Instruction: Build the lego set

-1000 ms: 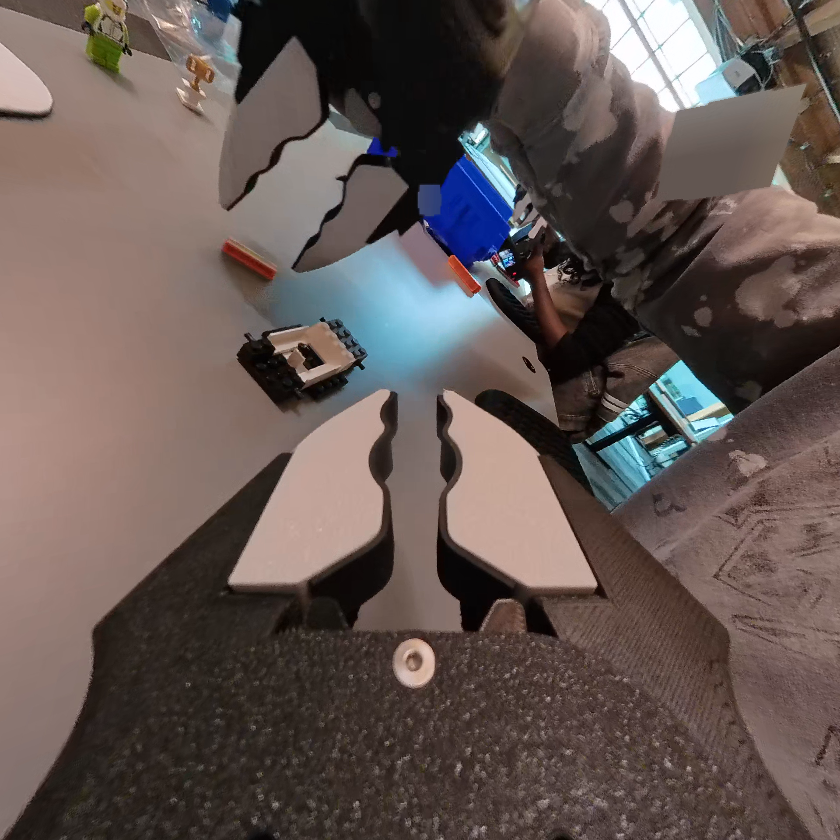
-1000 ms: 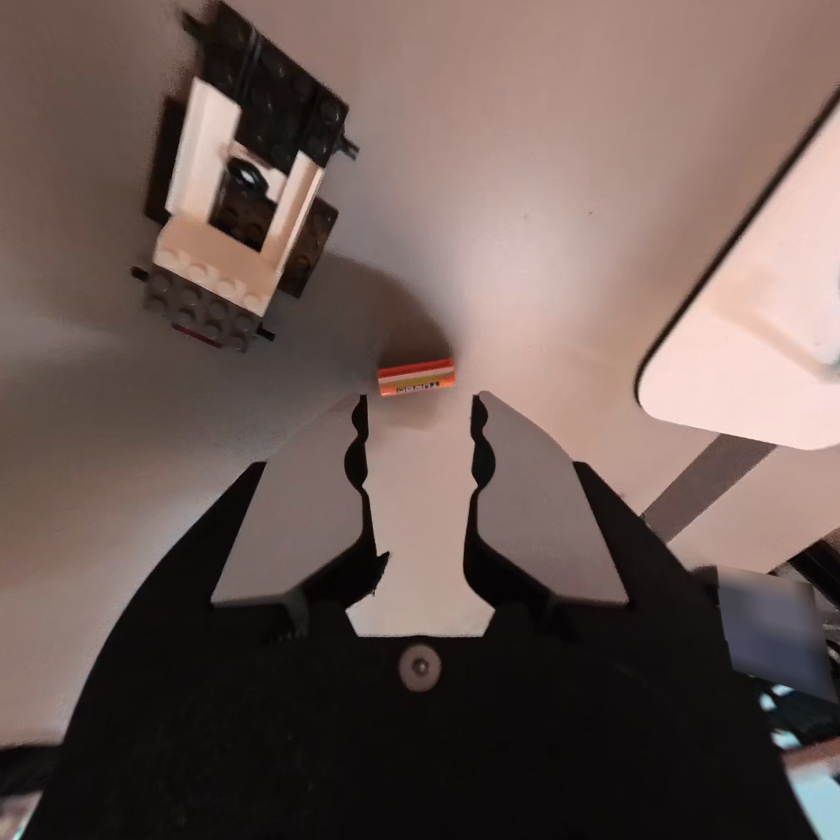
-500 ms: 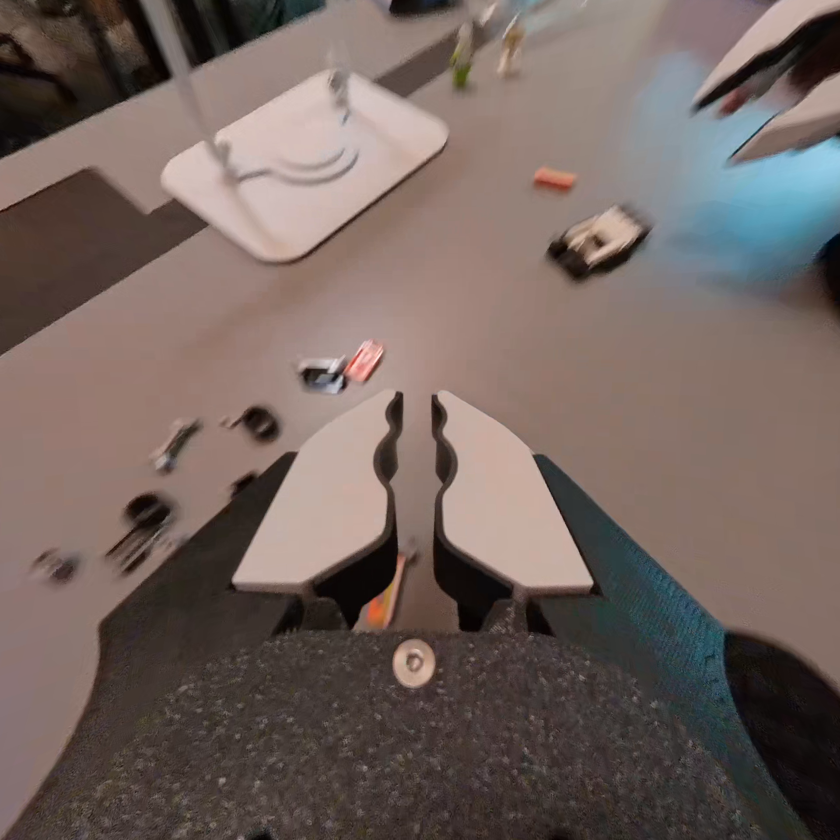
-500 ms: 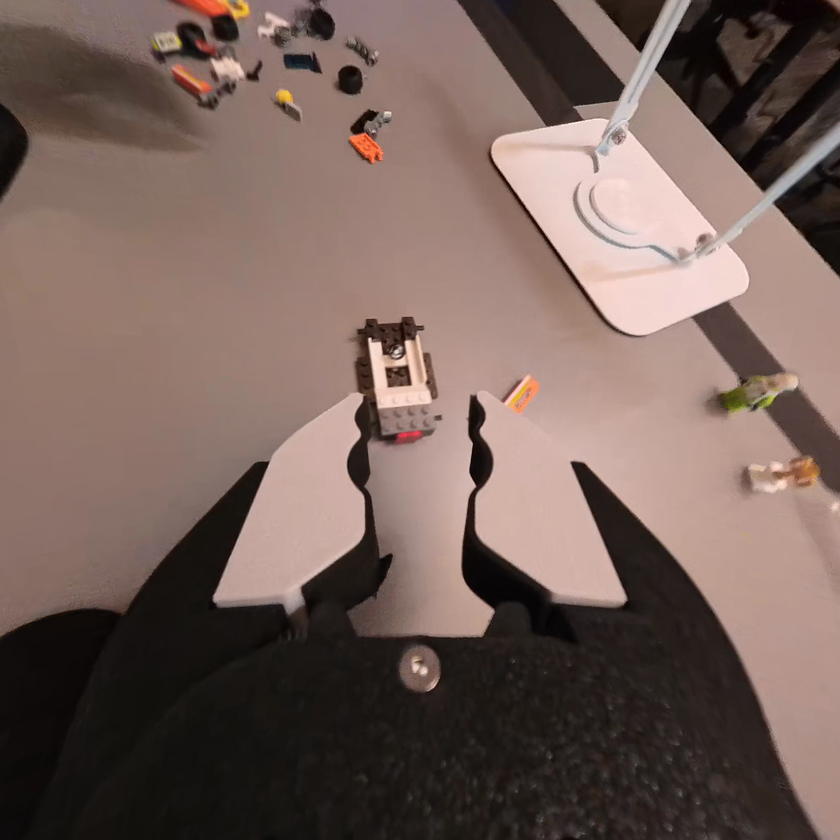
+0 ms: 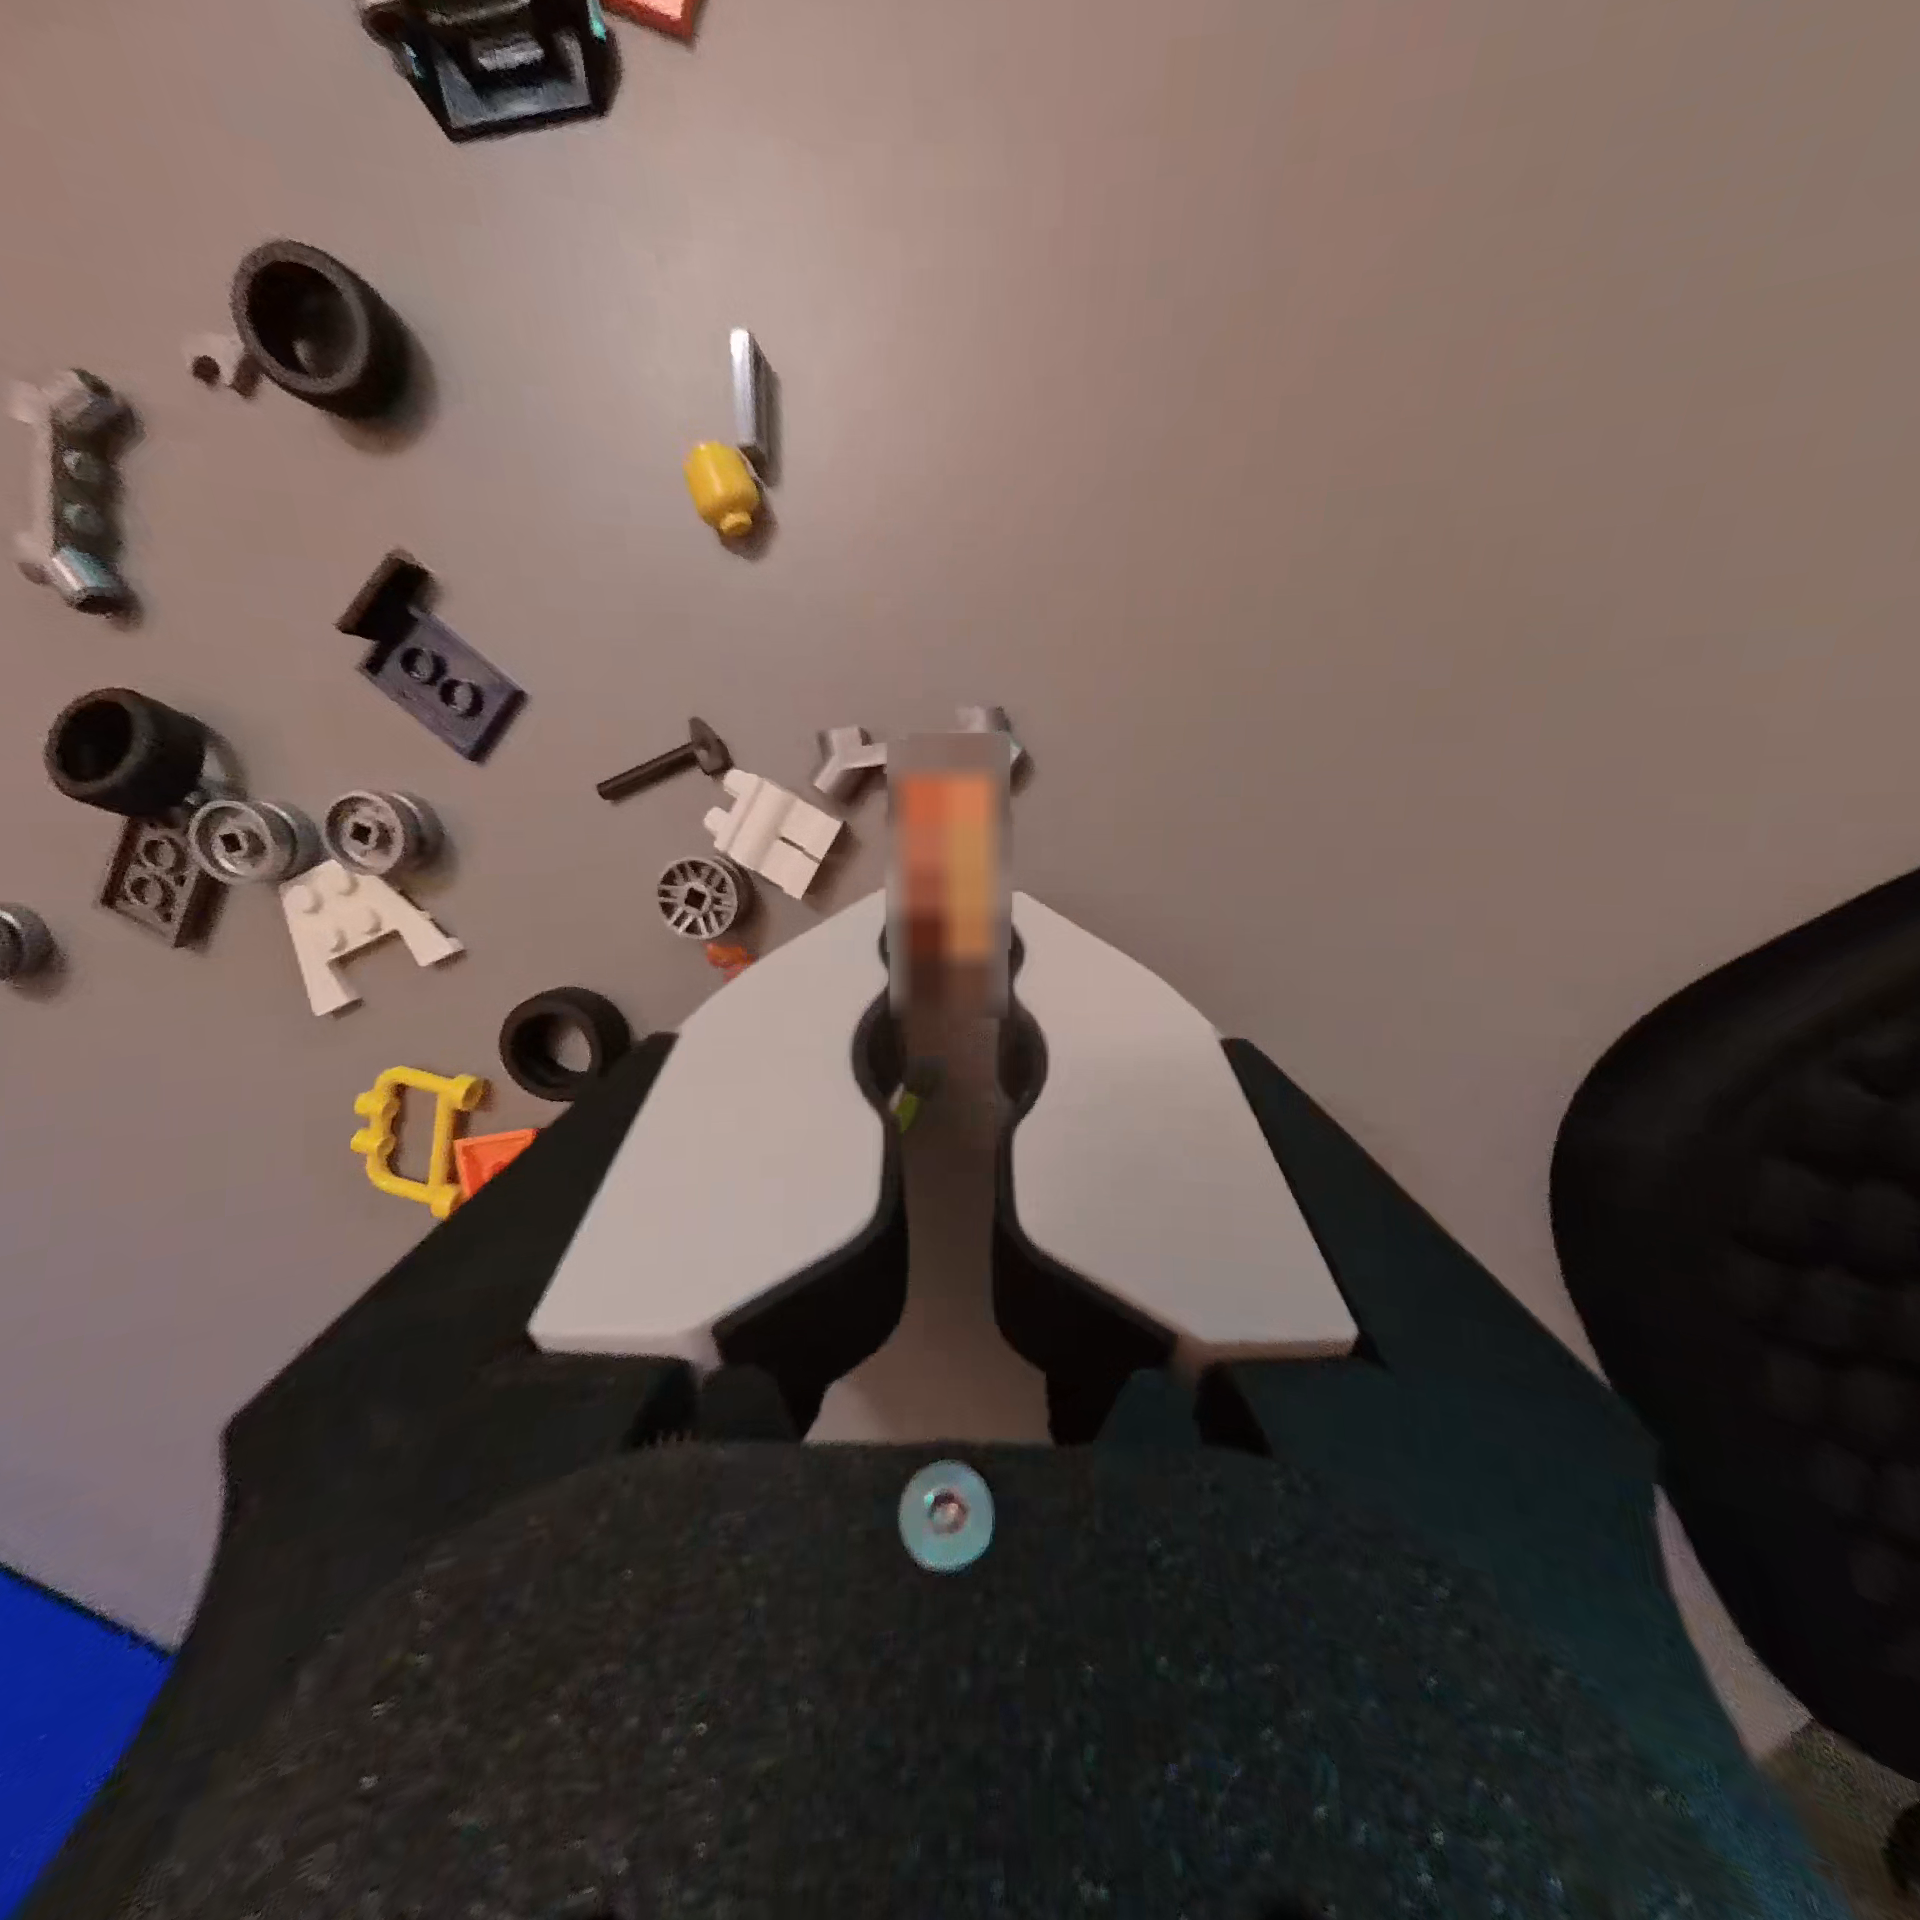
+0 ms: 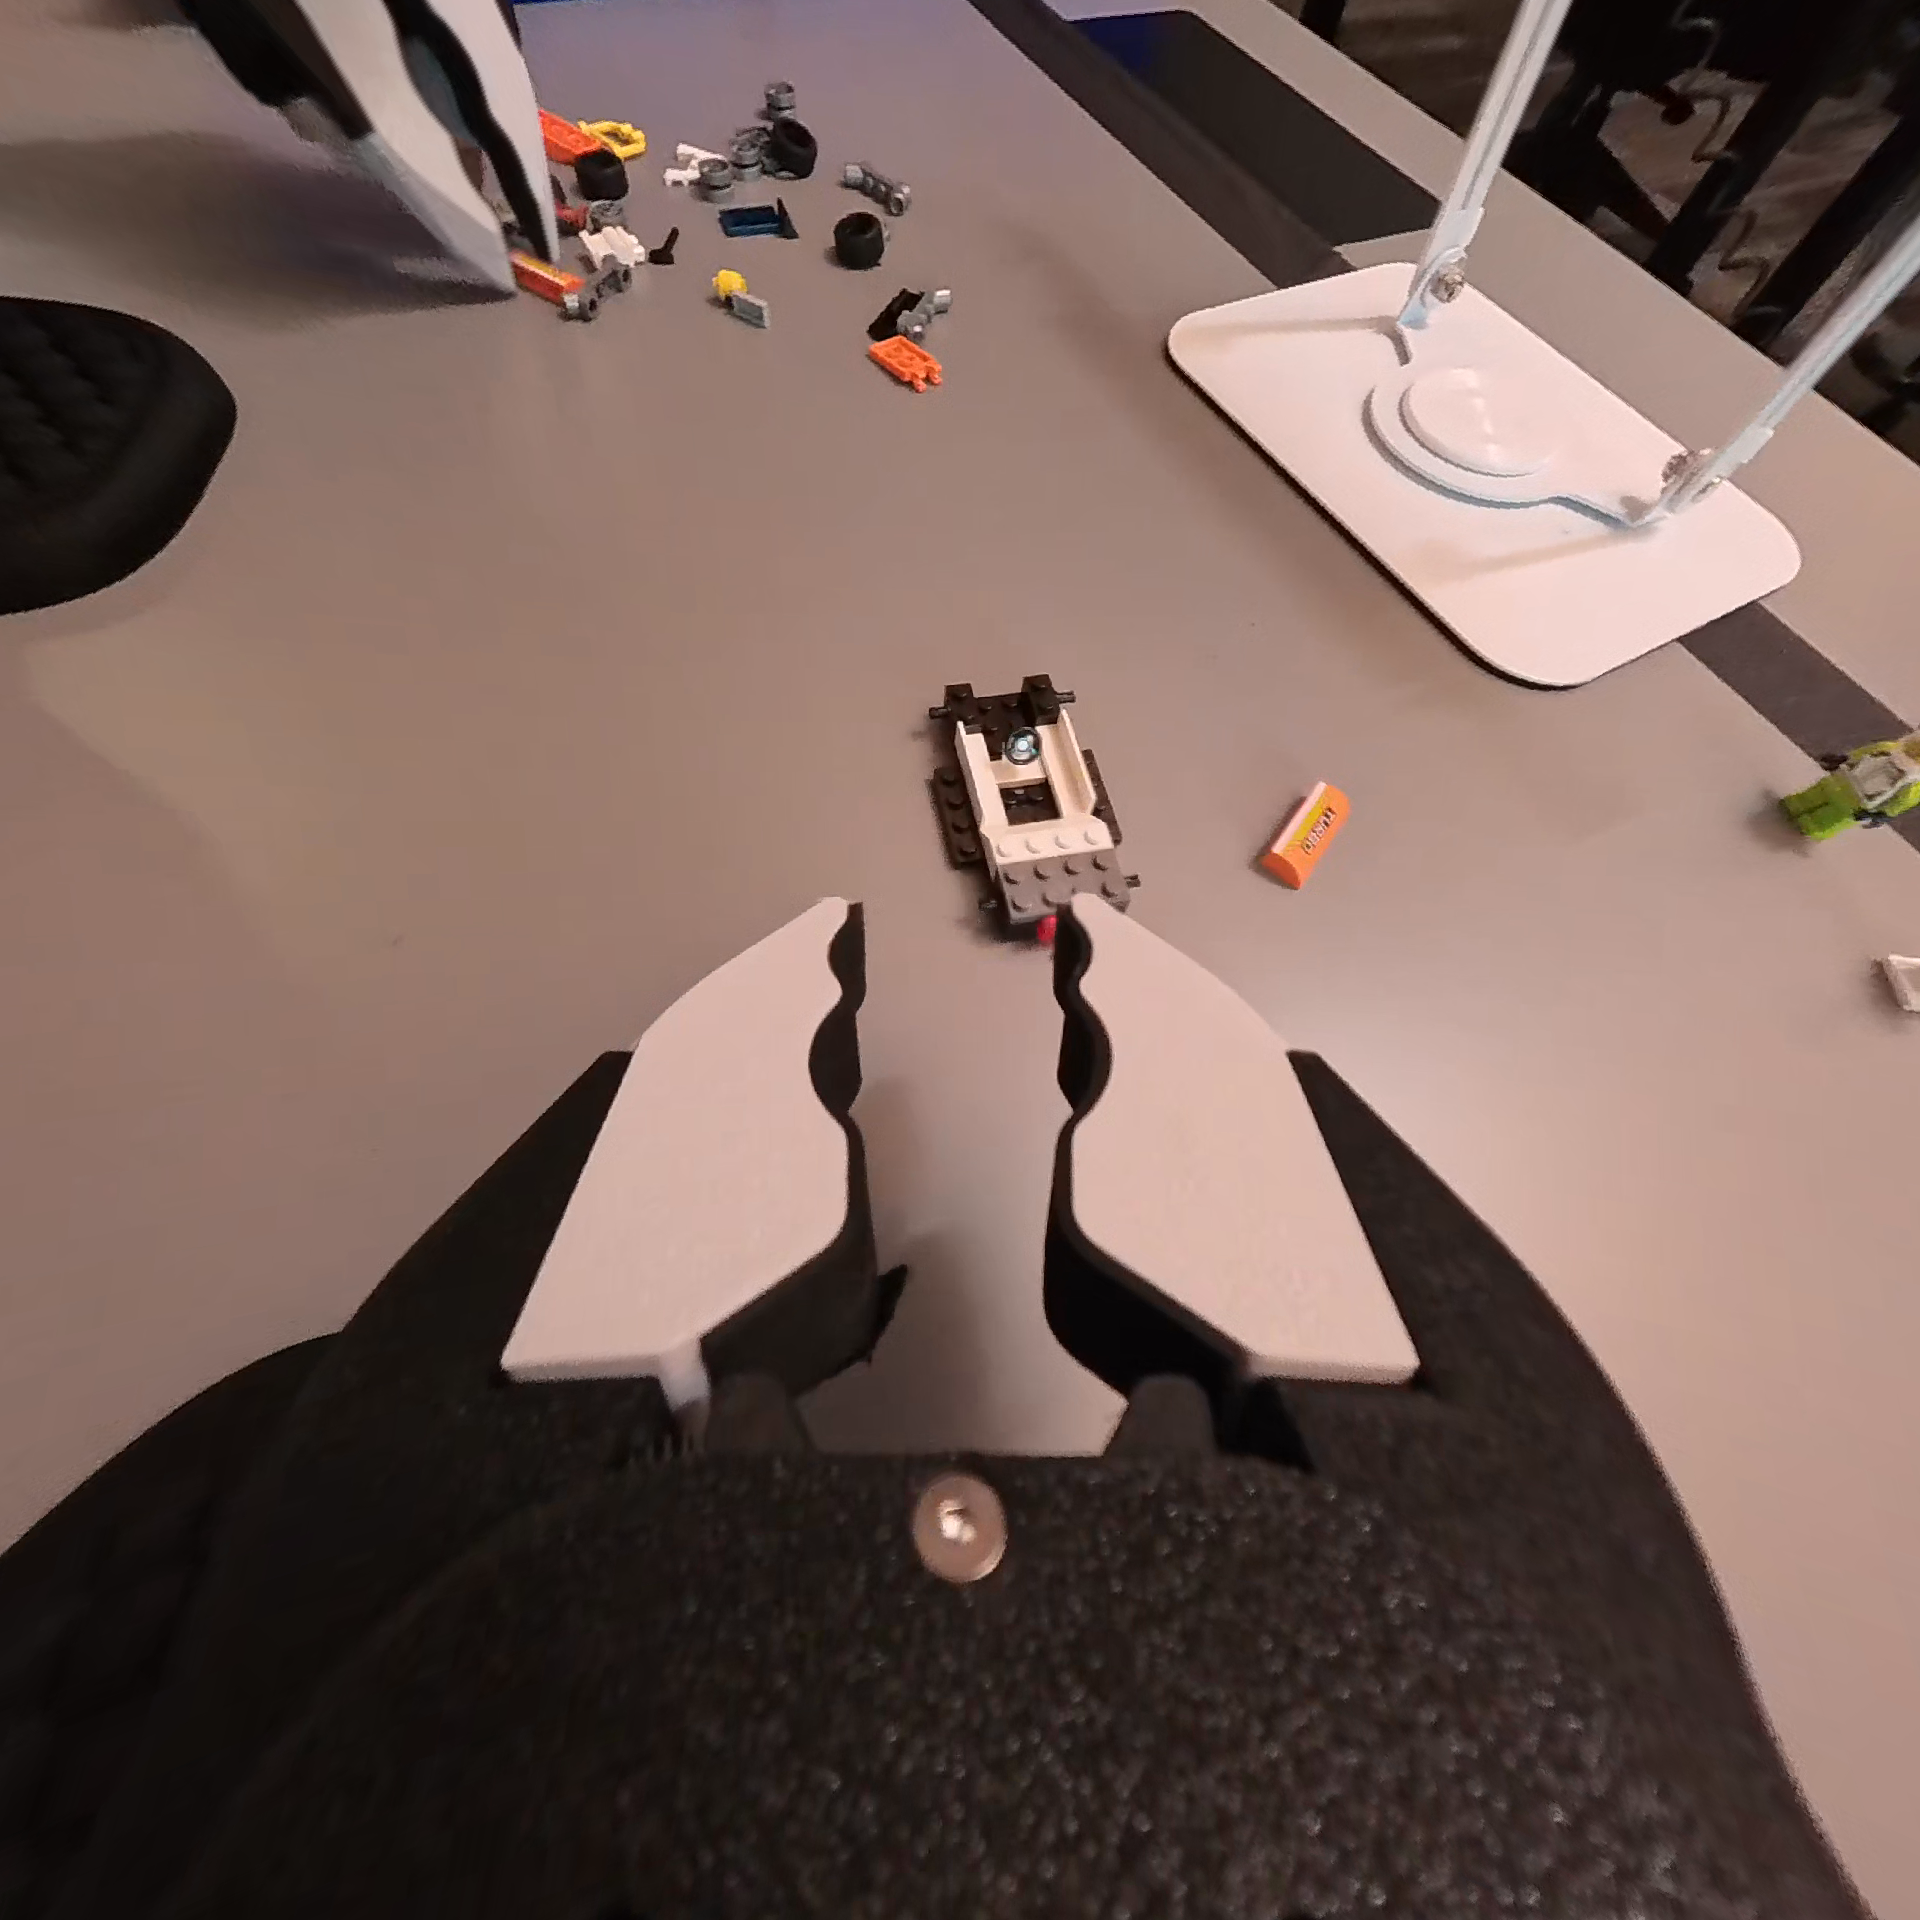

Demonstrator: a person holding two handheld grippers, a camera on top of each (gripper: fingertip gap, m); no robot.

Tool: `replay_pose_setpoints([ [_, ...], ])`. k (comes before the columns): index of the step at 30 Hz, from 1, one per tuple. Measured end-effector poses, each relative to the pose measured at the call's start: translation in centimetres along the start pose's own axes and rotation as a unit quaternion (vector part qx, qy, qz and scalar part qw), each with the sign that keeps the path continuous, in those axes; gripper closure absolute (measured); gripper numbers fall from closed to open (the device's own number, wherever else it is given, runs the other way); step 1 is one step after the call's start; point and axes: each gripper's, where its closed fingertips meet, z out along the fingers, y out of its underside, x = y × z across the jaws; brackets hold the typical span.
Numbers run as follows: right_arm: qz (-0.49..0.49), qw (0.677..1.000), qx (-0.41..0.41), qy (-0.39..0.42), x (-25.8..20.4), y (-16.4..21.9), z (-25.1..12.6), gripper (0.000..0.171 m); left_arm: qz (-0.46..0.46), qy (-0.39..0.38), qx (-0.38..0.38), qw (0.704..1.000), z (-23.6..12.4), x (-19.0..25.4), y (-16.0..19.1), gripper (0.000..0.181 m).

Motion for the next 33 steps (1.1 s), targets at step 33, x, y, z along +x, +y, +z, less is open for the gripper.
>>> replay_pose_setpoints([
  [33, 0.15, 0.96, 0.107, -0.212, -8.2, -5.9, 3.7, 0.163, 0.206, 0.056, 0.319, 0.923, -2.4, 16.0, -19.0, 0.155],
])
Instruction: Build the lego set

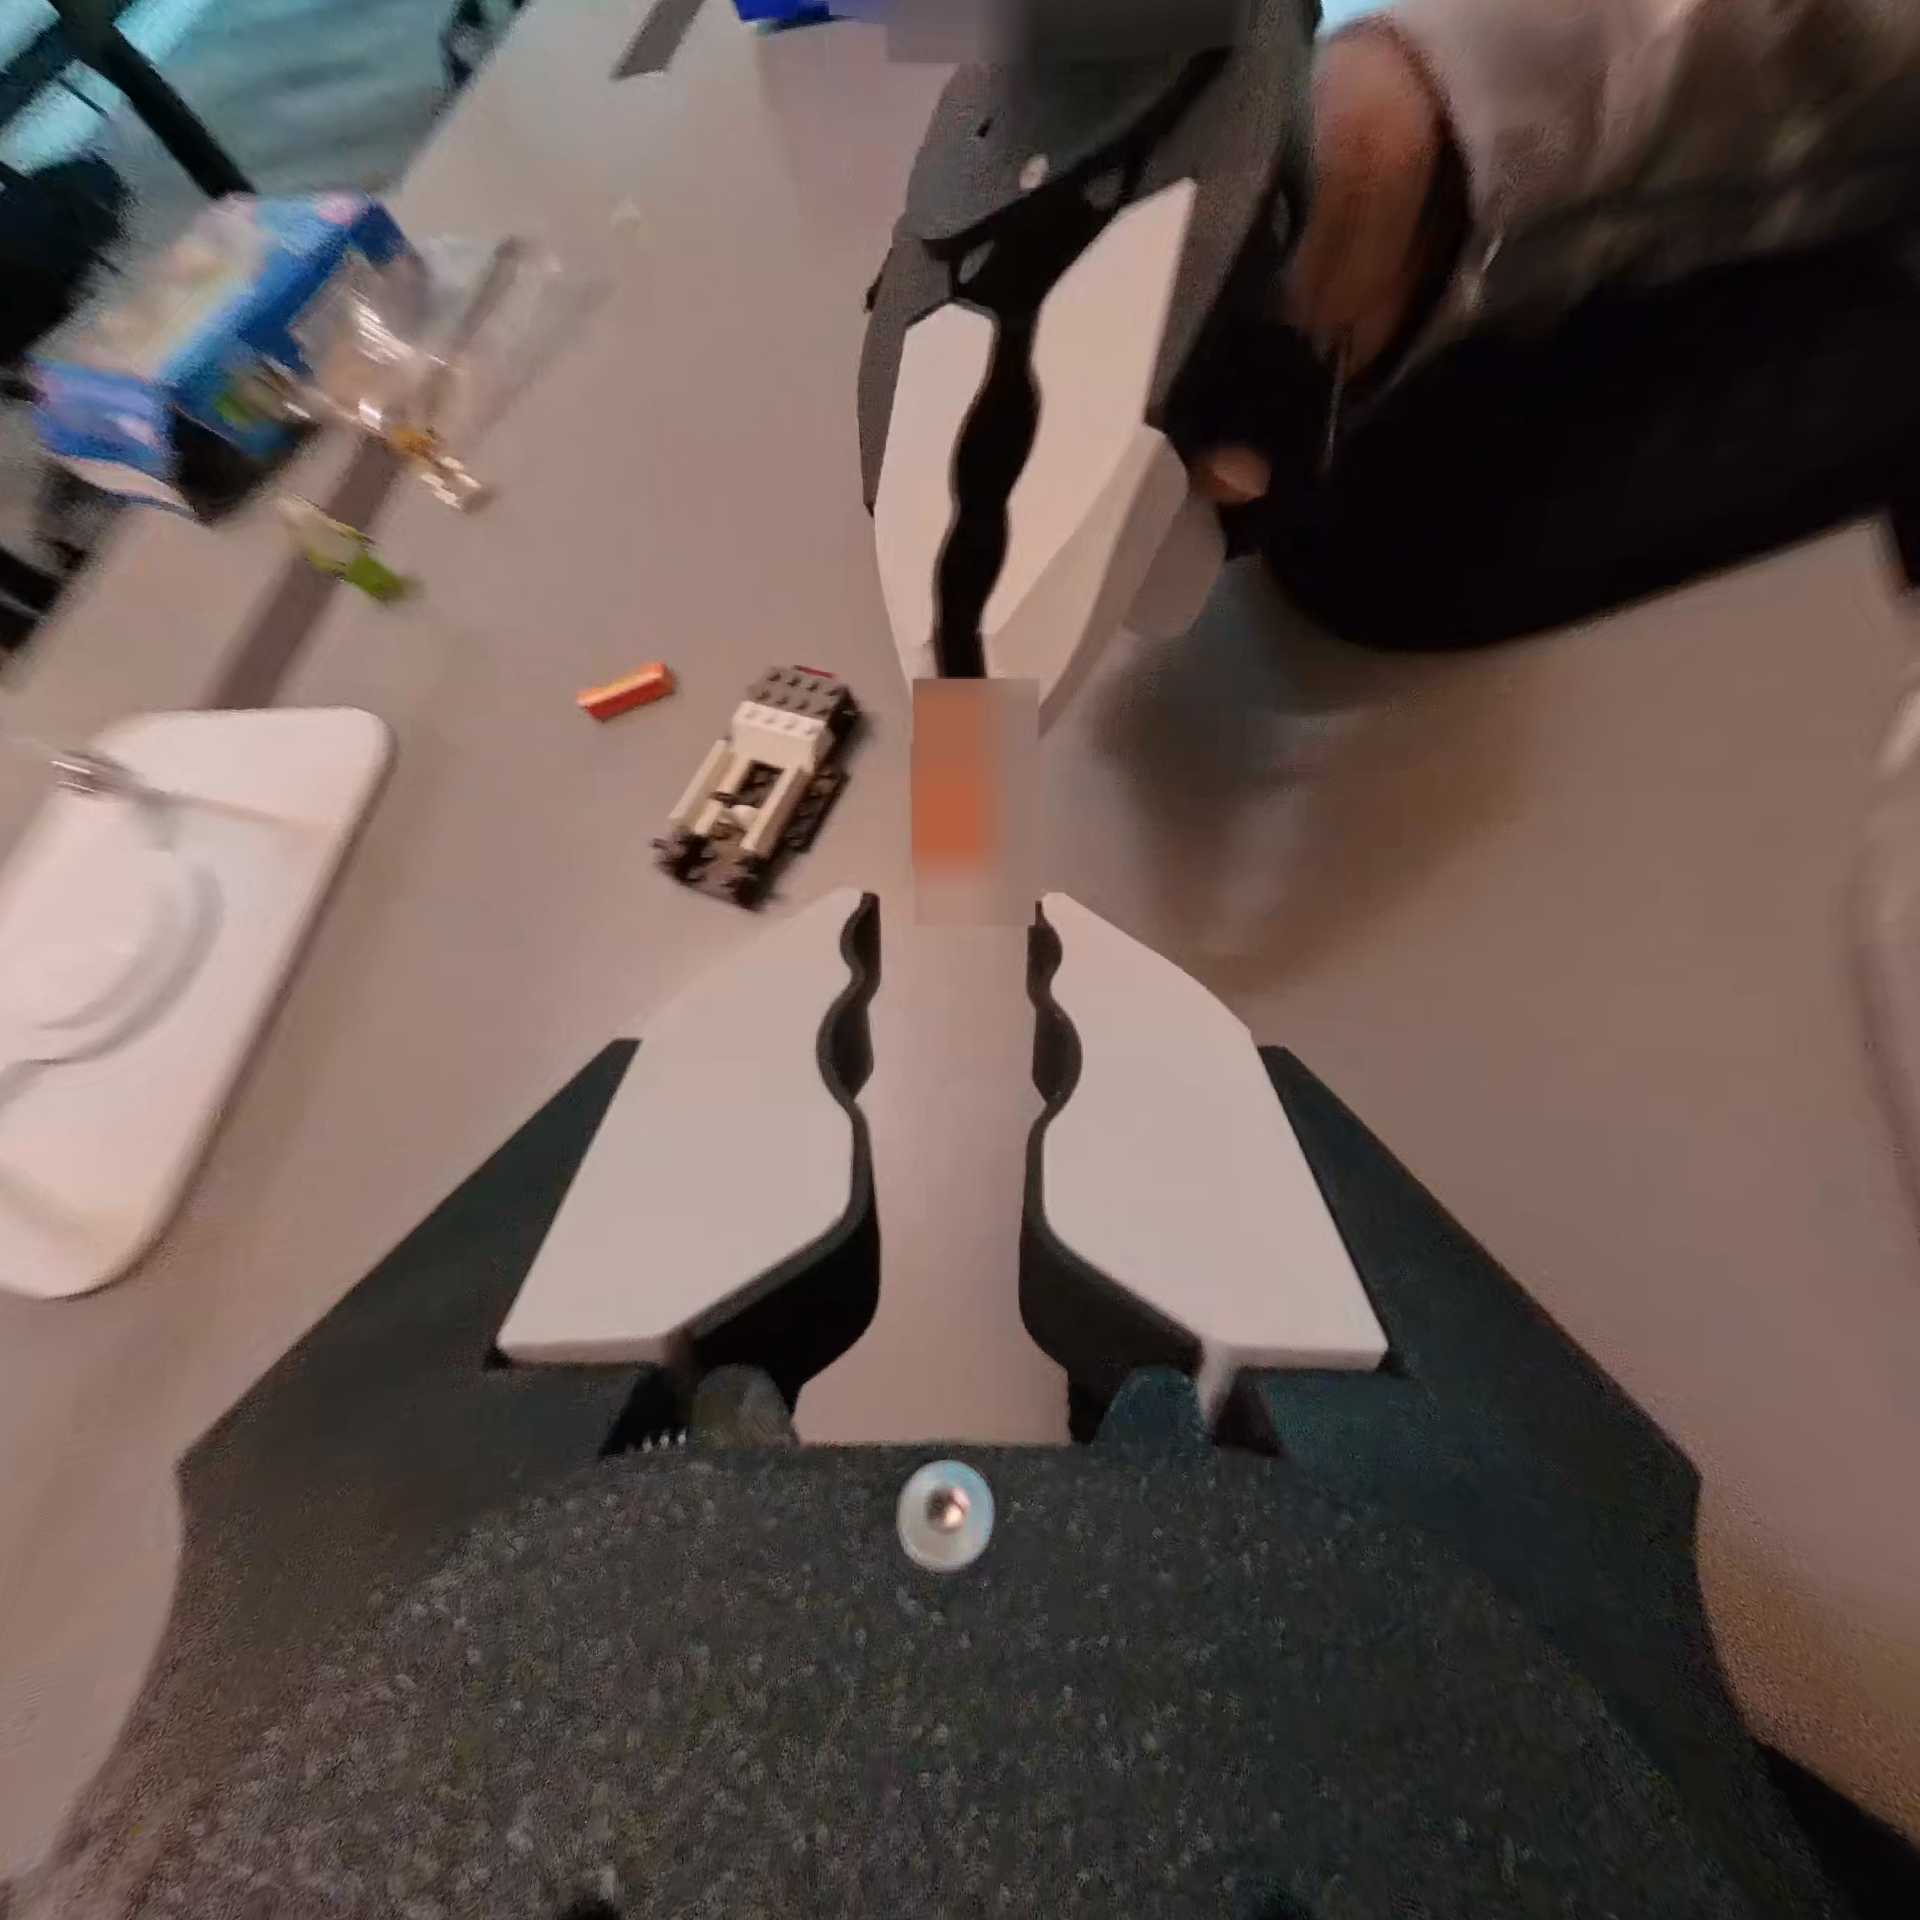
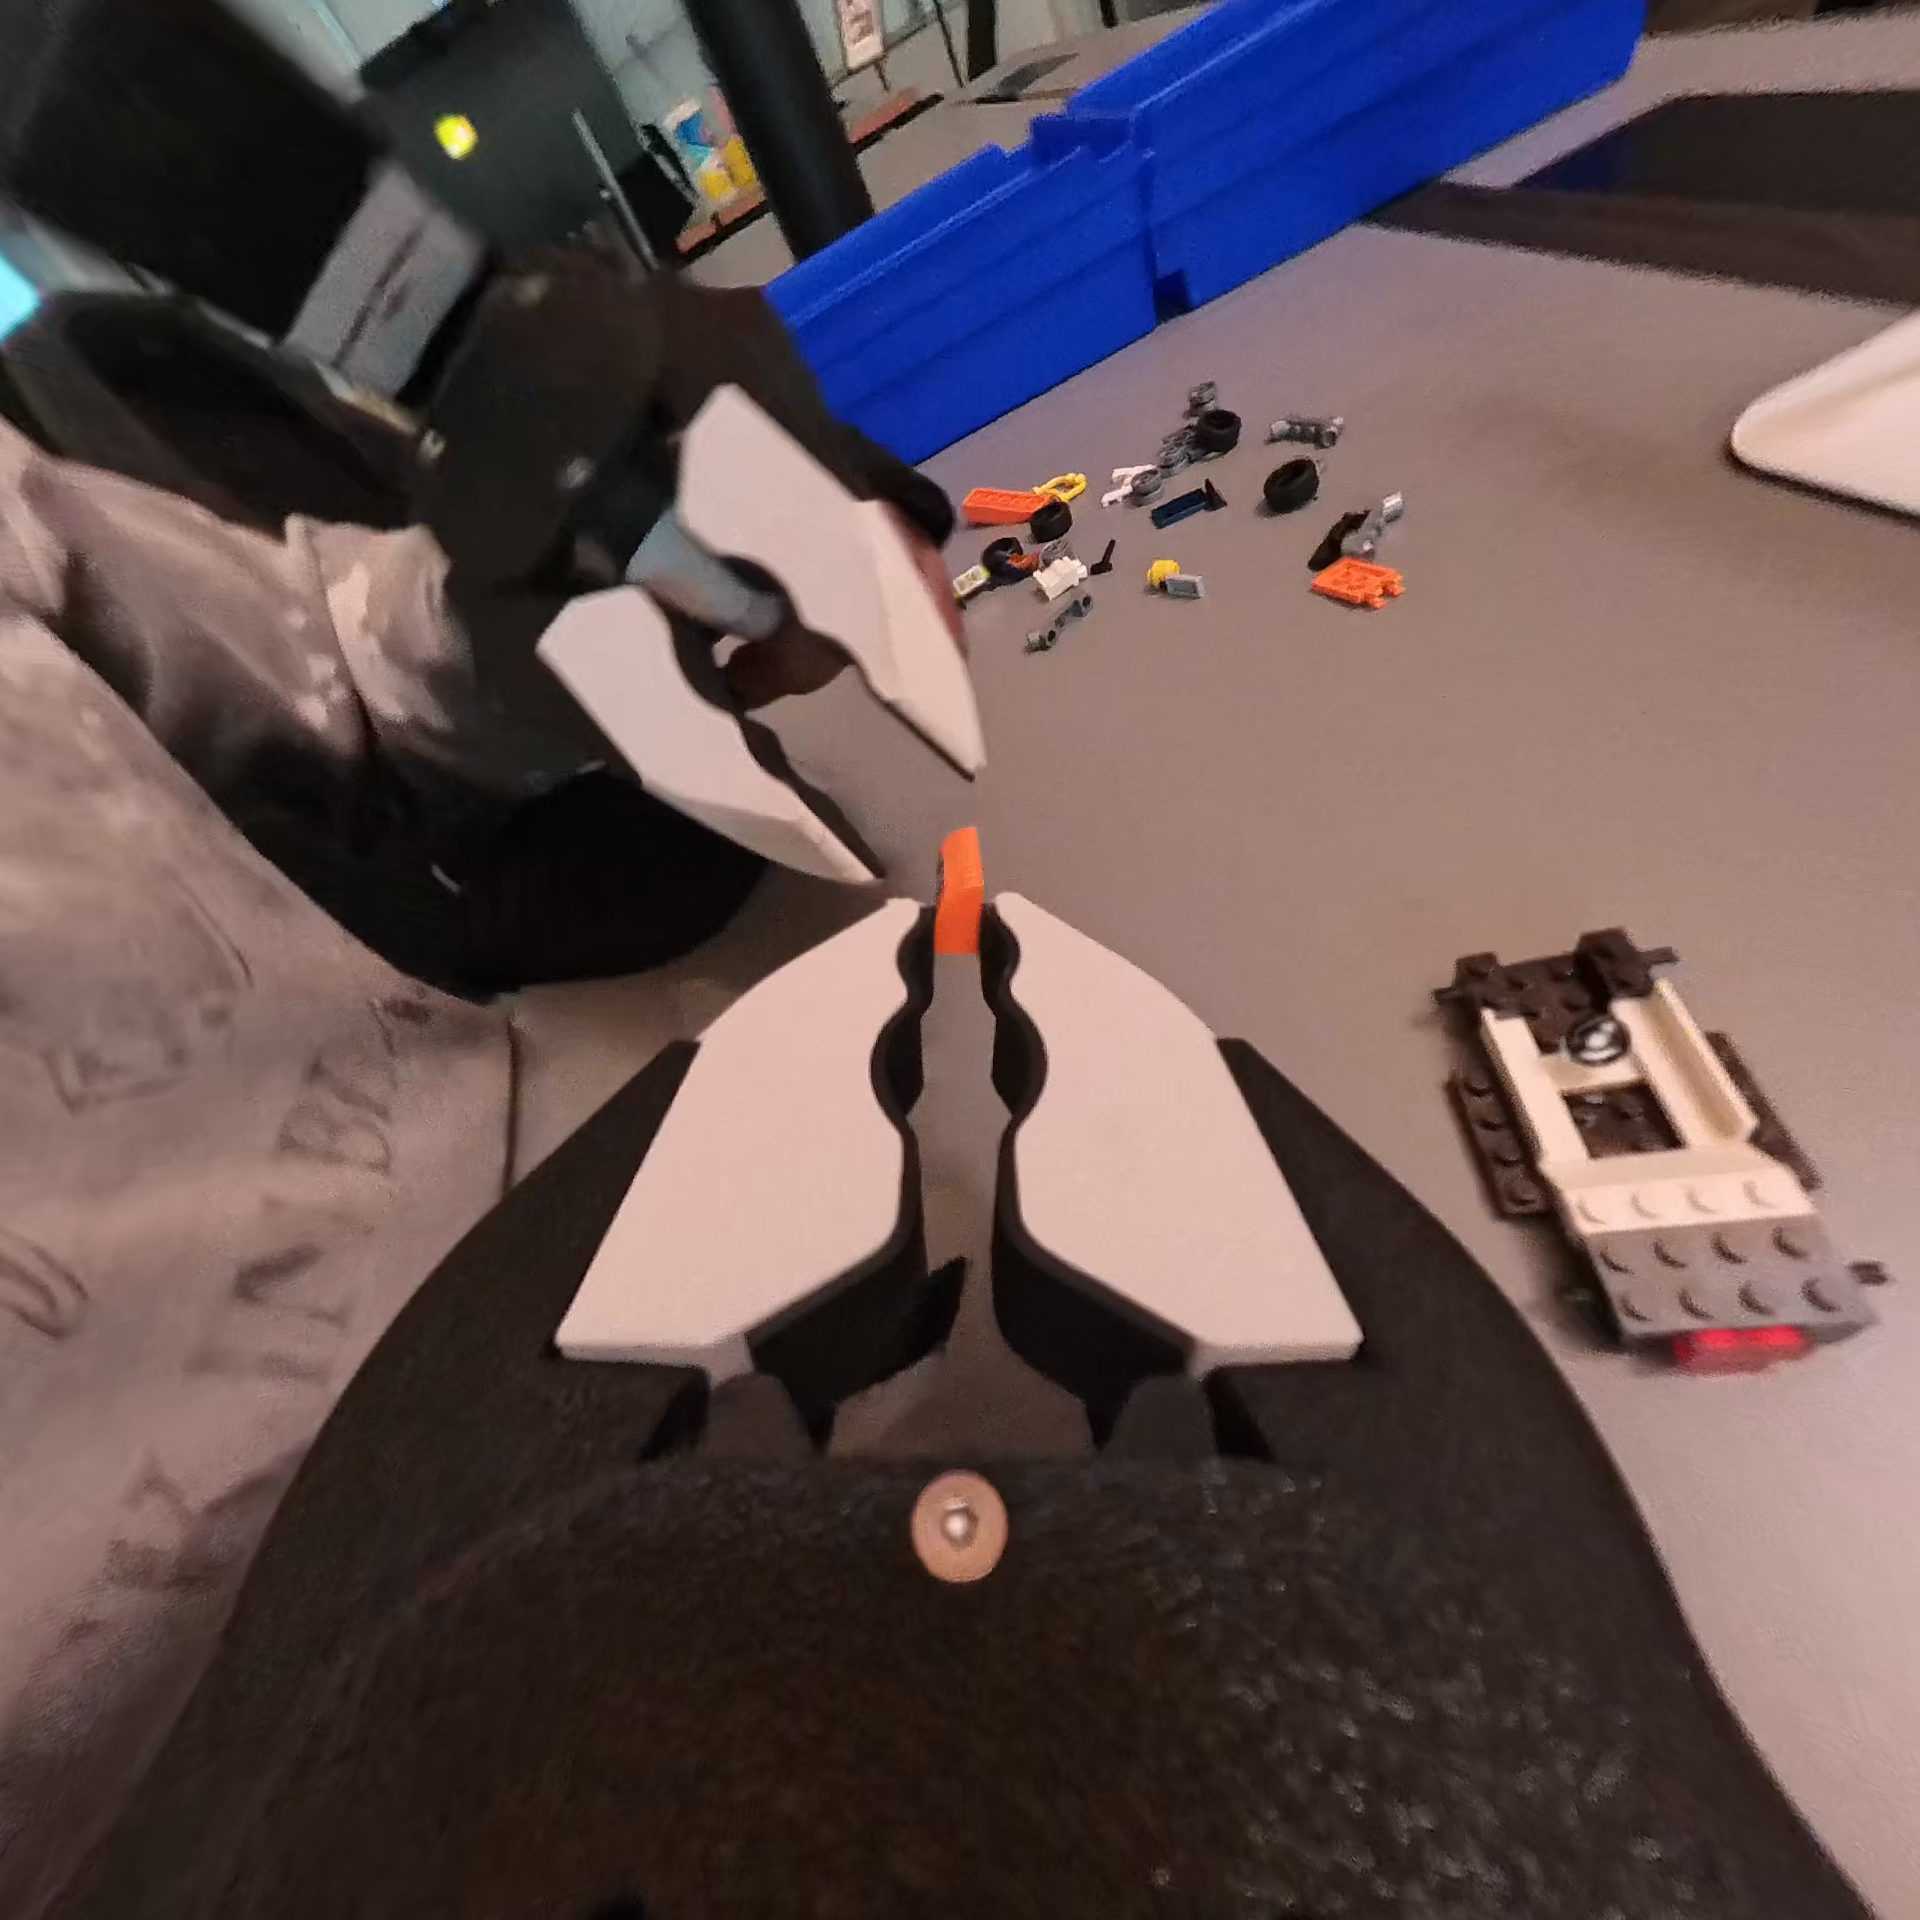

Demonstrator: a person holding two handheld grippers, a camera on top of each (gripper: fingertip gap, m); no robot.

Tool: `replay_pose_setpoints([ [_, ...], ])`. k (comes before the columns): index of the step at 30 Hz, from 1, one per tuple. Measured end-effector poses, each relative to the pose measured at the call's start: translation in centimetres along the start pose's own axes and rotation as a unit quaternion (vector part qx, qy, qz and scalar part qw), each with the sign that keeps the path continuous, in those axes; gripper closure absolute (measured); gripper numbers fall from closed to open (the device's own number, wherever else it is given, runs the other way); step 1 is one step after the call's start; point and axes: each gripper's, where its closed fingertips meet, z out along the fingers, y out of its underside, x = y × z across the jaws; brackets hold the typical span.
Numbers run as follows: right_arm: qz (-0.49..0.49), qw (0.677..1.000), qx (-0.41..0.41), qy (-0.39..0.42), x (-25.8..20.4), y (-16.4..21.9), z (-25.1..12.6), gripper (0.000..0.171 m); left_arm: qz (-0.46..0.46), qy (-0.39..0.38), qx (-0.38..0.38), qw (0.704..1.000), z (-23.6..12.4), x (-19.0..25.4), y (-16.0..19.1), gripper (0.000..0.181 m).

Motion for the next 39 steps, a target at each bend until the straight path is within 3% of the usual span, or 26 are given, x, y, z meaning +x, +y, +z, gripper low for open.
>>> replay_pose_setpoints([
  [6, -0.087, 0.996, -0.001, -0.017, -0.5, 0.5, -0.2, 0.163, -0.113, 0.166, 0.052, 0.978, 0.8, 1.4, -1.0, 0.161],
  [8, -0.092, 0.996, 0.003, -0.02, -0.6, 0.5, -0.2, 0.163, -0.108, 0.165, 0.051, 0.979, 1.2, 1.0, -1.1, 0.173],
  [16, -0.109, 0.992, -0.048, 0.03, 1.4, 2.2, -0.7, 0.162, -0.059, 0.176, -0.005, 0.983, 3.3, 0.5, 0.2, 0.177],
  [20, -0.094, 0.989, -0.1, 0.057, 3.4, 3.3, -1.4, 0.145, -0.031, 0.19, -0.071, 0.979, 5.5, -0.4, 2.1, 0.181],
  [24, -0.091, 0.985, -0.112, 0.09, 4.8, 3.5, -2.2, 0.144, -0.005, 0.185, -0.103, 0.977, 7.3, -1.5, 3.0, 0.181],
  [32, -0.121, 0.961, -0.166, 0.183, 7.5, 4.4, -3.5, 0.145, -0.012, 0.15, -0.083, 0.985, 7.2, -3.4, 2.7, 0.181],
  [39, -0.115, 0.956, -0.227, 0.145, 6.1, 6.0, -3.1, 0.145, -0.019, 0.144, -0.07, 0.987, 6.7, -2.5, 3.1, 0.172],
])
